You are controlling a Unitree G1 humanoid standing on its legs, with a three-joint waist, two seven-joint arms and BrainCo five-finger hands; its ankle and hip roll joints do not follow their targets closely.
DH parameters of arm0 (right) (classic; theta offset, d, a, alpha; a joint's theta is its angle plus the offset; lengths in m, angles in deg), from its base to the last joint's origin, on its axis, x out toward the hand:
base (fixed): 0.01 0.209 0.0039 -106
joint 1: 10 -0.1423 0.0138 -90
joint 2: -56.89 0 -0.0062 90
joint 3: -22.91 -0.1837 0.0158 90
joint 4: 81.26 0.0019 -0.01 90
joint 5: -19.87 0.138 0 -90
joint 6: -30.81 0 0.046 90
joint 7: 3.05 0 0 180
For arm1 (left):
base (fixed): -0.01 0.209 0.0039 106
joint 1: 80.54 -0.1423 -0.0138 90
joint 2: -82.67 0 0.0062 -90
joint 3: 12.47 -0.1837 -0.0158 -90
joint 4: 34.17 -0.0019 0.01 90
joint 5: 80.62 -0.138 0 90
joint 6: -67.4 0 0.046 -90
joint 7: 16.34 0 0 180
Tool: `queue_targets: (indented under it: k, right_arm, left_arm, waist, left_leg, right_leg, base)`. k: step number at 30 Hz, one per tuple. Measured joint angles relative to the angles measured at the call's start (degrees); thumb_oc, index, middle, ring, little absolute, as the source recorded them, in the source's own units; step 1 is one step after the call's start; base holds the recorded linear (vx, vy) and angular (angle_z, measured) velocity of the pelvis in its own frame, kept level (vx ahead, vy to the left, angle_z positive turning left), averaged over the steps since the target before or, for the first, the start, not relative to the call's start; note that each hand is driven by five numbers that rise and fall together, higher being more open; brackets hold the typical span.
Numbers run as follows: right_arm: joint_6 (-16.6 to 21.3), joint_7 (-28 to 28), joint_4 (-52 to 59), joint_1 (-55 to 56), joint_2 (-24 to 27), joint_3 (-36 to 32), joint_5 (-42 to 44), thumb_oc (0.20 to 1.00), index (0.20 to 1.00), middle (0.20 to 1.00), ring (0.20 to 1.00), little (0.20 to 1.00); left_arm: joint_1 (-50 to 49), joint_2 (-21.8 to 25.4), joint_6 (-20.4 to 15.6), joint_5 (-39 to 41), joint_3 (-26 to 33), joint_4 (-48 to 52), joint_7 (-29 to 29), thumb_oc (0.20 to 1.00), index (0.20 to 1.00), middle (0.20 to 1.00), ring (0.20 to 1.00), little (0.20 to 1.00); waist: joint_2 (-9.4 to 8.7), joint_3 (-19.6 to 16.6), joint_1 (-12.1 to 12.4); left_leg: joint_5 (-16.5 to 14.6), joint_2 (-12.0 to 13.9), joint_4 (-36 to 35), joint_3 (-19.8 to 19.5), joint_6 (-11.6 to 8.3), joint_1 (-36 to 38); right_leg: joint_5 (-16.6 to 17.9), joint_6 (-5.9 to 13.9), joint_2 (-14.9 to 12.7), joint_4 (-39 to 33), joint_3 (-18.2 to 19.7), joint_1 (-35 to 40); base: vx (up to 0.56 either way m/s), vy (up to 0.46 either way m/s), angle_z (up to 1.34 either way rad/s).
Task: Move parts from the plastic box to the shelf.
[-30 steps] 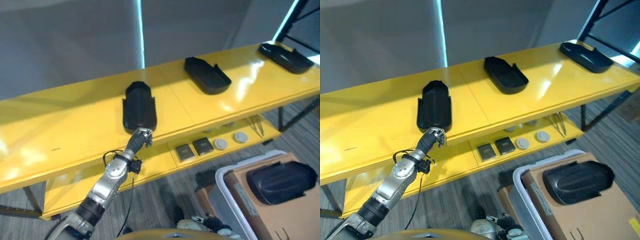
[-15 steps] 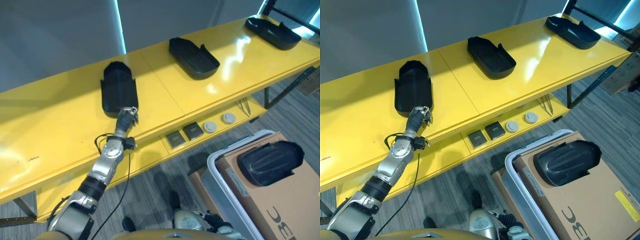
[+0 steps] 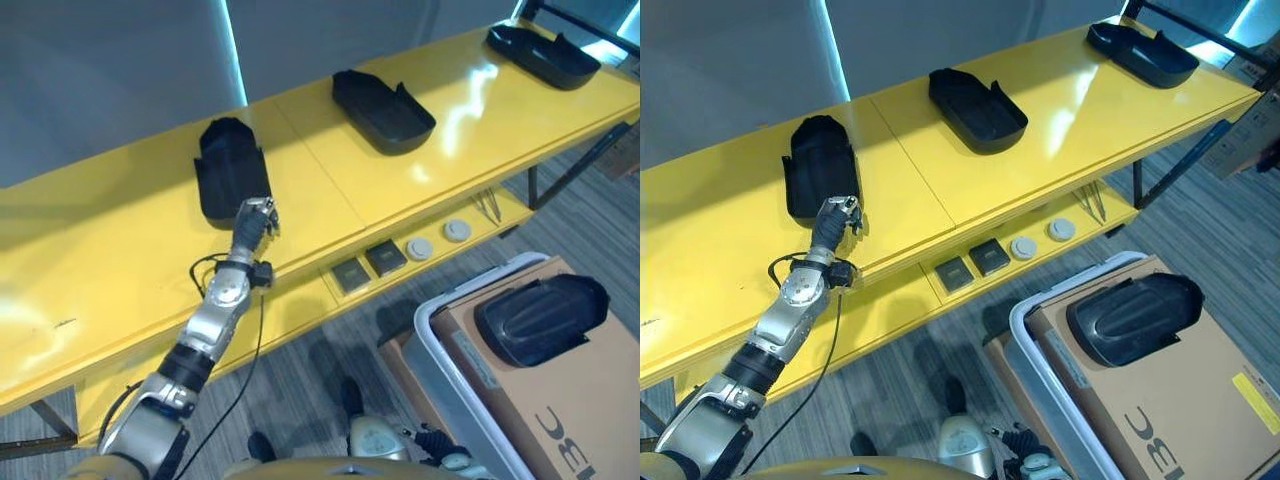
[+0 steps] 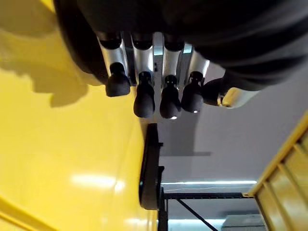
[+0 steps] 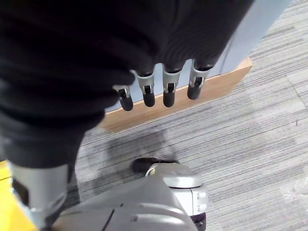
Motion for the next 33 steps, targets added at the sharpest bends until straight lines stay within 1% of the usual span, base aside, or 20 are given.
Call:
queue_targets:
  k: [1,3,6,9,12,13,14,16,19,20,22,24,25,26,27,28,29,30,31,33]
  right_arm:
    - [0.0,0.0,0.0,0.3,0.0,-0.4,0.0,1.000,1.000,1.000,1.000,1.000]
    - [-0.1,0.0,0.3,0.7,-0.2,-0.9,0.1,1.000,1.000,1.000,1.000,1.000]
    - [-0.1,0.1,0.1,2.6,-0.3,-0.9,1.6,1.000,1.000,1.000,1.000,1.000]
    - [0.2,0.2,0.1,2.2,-1.5,-1.6,2.6,1.000,1.000,1.000,1.000,1.000]
    - [1.1,0.7,2.5,3.1,-3.3,-1.3,3.9,1.000,1.000,1.000,1.000,1.000]
    - [1.5,0.8,4.1,3.2,-3.4,-1.3,3.9,1.000,1.000,1.000,1.000,1.000]
    - [2.8,0.9,5.9,3.2,-4.0,-1.5,4.0,1.000,1.000,1.000,1.000,1.000]
    - [3.9,1.2,6.7,2.7,-4.8,-2.0,4.2,1.000,1.000,1.000,1.000,1.000]
    - [4.3,2.8,6.4,3.3,-5.7,-2.7,4.6,1.000,1.000,1.000,1.000,1.000]
    - [4.3,3.9,4.8,1.2,-6.3,-3.6,4.6,1.000,1.000,1.000,1.000,1.000]
    - [3.3,5.0,3.9,2.4,-6.0,-3.9,4.6,1.000,1.000,1.000,1.000,1.000]
    - [3.3,5.1,4.0,4.1,-5.5,-4.3,4.5,1.000,1.000,1.000,1.000,1.000]
    - [3.3,5.1,4.0,5.1,-5.0,-4.7,4.5,1.000,1.000,1.000,1.000,1.000]
    - [3.4,5.1,3.5,6.9,-4.4,-6.7,4.5,1.000,1.000,1.000,1.000,1.000]
    - [3.4,5.2,3.7,7.1,-4.2,-7.1,4.5,1.000,1.000,1.000,1.000,1.000]
    - [3.4,5.2,3.8,8.0,-4.2,-7.1,4.5,1.000,1.000,1.000,1.000,1.000]
    - [3.4,5.2,4.2,8.5,-4.2,-7.0,4.5,1.000,1.000,1.000,1.000,1.000]
    - [3.3,5.2,4.2,7.9,-3.8,-6.9,4.5,1.000,1.000,1.000,1.000,1.000]
    - [3.4,5.2,4.2,7.3,-2.3,-7.0,4.5,1.000,1.000,1.000,1.000,1.000]
    - [3.5,5.1,4.4,7.2,-1.9,-6.8,4.5,1.000,1.000,1.000,1.000,1.000]
  left_arm:
    - [-1.6,0.0,-0.3,0.0,0.0,2.6,0.6,1.000,1.000,1.000,1.000,1.000]
    - [-8.8,-0.6,-1.5,0.0,-0.1,10.8,2.0,1.000,1.000,1.000,1.000,1.000]
    - [-13.5,0.0,-2.4,-0.4,-2.2,13.2,2.9,1.000,1.000,1.000,1.000,1.000]
    - [-14.9,2.0,-2.6,-1.8,-3.5,13.5,3.8,1.000,1.000,1.000,1.000,1.000]
    - [-14.6,4.8,-2.7,-4.7,-9.6,13.6,5.4,1.000,1.000,1.000,1.000,1.000]
    - [-14.4,5.3,-2.7,-5.3,-10.3,13.6,6.0,1.000,1.000,1.000,1.000,1.000]
    - [-14.0,6.7,-2.8,-7.4,-10.9,13.6,6.2,1.000,1.000,1.000,1.000,1.000]
    - [-12.9,8.4,-3.3,-9.4,-11.1,13.3,5.7,1.000,1.000,1.000,1.000,1.000]
    - [-11.5,9.0,-3.8,-11.6,-10.3,12.7,3.7,1.000,1.000,1.000,1.000,1.000]
    - [-10.4,9.5,-4.4,-14.0,-8.3,10.9,1.5,1.000,1.000,1.000,1.000,1.000]
    - [-9.8,9.4,-4.4,-15.8,-6.6,8.9,-0.1,1.000,1.000,1.000,1.000,1.000]
    - [-9.6,9.2,-4.4,-16.0,-6.4,8.5,-1.2,1.000,1.000,1.000,1.000,1.000]
    - [-9.7,8.8,-4.4,-16.8,-6.0,8.5,-2.0,1.000,1.000,1.000,1.000,1.000]
    - [-11.7,7.5,-4.6,-17.1,-2.1,8.4,-4.1,1.000,1.000,1.000,1.000,1.000]
    - [-12.5,7.0,-4.6,-17.1,0.1,8.4,-5.3,1.000,1.000,1.000,1.000,1.000]
    - [-13.0,7.2,-4.6,-17.1,2.3,8.4,-6.5,1.000,1.000,1.000,1.000,1.000]
    - [-13.0,7.6,-4.7,-17.0,5.5,7.8,-8.0,1.000,1.000,1.000,1.000,1.000]
    - [-13.3,6.2,-5.0,-17.0,7.1,6.3,-8.8,1.000,1.000,1.000,1.000,1.000]
    - [-15.4,5.5,-4.9,-16.9,8.5,4.3,-9.6,1.000,1.000,1.000,1.000,1.000]
    - [-16.7,4.2,-4.9,-17.0,8.8,2.0,-9.7,1.000,1.000,1.000,1.000,1.000]
  waist:
    - [0.00,0.0,0.0]
    - [-0.18,-0.4,1.1]
    - [-1.17,-3.0,3.5]
    - [-3.24,-4.5,5.4]
    - [-6.28,-5.7,5.5]
    - [-6.64,-5.7,5.1]
    - [-8.00,-5.5,3.8]
    - [-9.17,-5.2,2.9]
    - [-10.81,-3.8,0.2]
    - [-9.39,-1.7,-0.5]
    - [-7.95,-0.7,0.3]
    - [-7.66,-0.6,0.5]
    - [-6.92,-0.3,0.8]
    - [-5.06,0.6,3.5]
    - [-4.93,0.5,4.3]
    - [-5.45,0.1,4.6]
    - [-6.89,-1.0,4.4]
    - [-5.01,-0.8,4.3]
    - [-3.23,-1.1,4.5]
    - [-1.66,-1.8,3.3]
  left_leg:
    - [-0.2,0.0,0.0,-0.8,-0.09,0.4]
    - [-0.5,0.0,0.0,-2.6,0.06,1.3]
    - [-0.3,-0.2,0.0,-5.1,0.11,1.4]
    - [-0.1,-0.8,0.0,-6.6,0.37,1.2]
    - [0.4,-2.3,0.0,-9.1,1.28,0.1]
    - [0.6,-2.4,0.1,-9.0,1.47,-0.2]
    - [0.9,-3.7,0.3,-8.4,2.07,-0.9]
    - [0.7,-4.1,0.0,-5.6,2.61,-2.0]
    - [0.6,-5.4,0.4,0.1,2.99,-3.1]
    - [1.2,-3.0,0.0,7.7,5.18,-3.9]
    - [1.2,-0.2,0.0,12.9,4.93,-3.2]
    - [0.7,0.3,0.0,13.3,4.23,-2.7]
    - [1.5,1.1,0.0,15.2,4.69,-2.0]
    - [1.7,3.0,0.5,18.8,3.95,0.6]
    - [1.9,3.0,0.5,20.2,3.65,1.4]
    - [2.0,2.6,0.5,21.1,3.26,1.8]
    - [2.6,1.1,0.5,21.1,1.63,1.6]
    - [3.1,2.0,0.8,20.9,0.98,1.5]
    - [3.2,3.1,1.4,16.6,1.29,1.7]
    - [3.3,4.7,3.2,14.3,1.10,1.7]
  right_leg:
    - [-0.2,0.03,0.0,0.0,-0.4,0.8]
    - [-0.9,0.07,-0.2,0.2,-2.1,3.3]
    - [-1.1,0.17,-0.6,0.4,-4.2,4.3]
    - [-1.2,0.34,-1.3,0.4,-5.8,5.3]
    - [-1.2,0.80,-2.6,1.9,-8.2,4.9]
    - [-1.4,1.09,-3.0,3.3,-7.8,3.7]
    - [-1.4,1.63,-3.9,4.7,-6.2,1.6]
    - [0.5,3.35,-4.9,4.8,-3.0,-1.0]
    - [8.9,7.23,-4.7,0.3,2.1,-4.4]
    - [9.1,8.27,-2.6,0.5,1.4,-8.6]
    - [4.0,5.09,-0.8,5.0,-5.0,-9.1]
    - [1.6,4.75,-1.6,8.2,-5.6,-7.0]
    - [-1.3,4.53,-2.7,11.4,-7.5,-4.9]
    - [-7.2,4.08,-4.1,18.7,-11.8,-1.8]
    - [-9.0,4.02,-4.9,19.4,-13.4,0.0]
    - [-9.2,3.72,-5.6,17.6,-13.2,2.1]
    - [-10.6,3.03,-5.5,10.5,-12.0,5.2]
    - [-9.3,2.28,-4.4,8.8,-11.3,5.3]
    - [-8.3,1.42,-3.1,7.3,-8.9,5.0]
    - [-7.4,0.78,-1.7,6.1,-7.4,5.1]
  base:
    - [0.00,0.036,0.32]
    - [-0.02,0.061,0.44]
    - [-0.02,0.064,0.45]
    - [-0.07,0.116,0.27]
    - [-0.14,0.137,0.47]
    - [-0.24,0.207,-0.07]
    - [-0.19,0.154,-0.27]
    - [-0.21,0.119,-0.65]
    - [-0.21,0.079,-1.26]
    - [-0.13,0.071,-2.08]
    - [-0.14,0.025,-1.86]
    - [-0.13,0.005,-0.76]
    - [-0.14,-0.090,-0.91]
    - [-0.14,-0.114,-1.11]
    - [-0.09,-0.136,-1.26]
    - [-0.04,-0.208,-0.67]
    - [-0.05,-0.210,-0.56]
    - [-0.07,-0.355,-0.95]
    - [-0.05,-0.219,-1.01]
    - [-0.02,-0.281,-0.75]
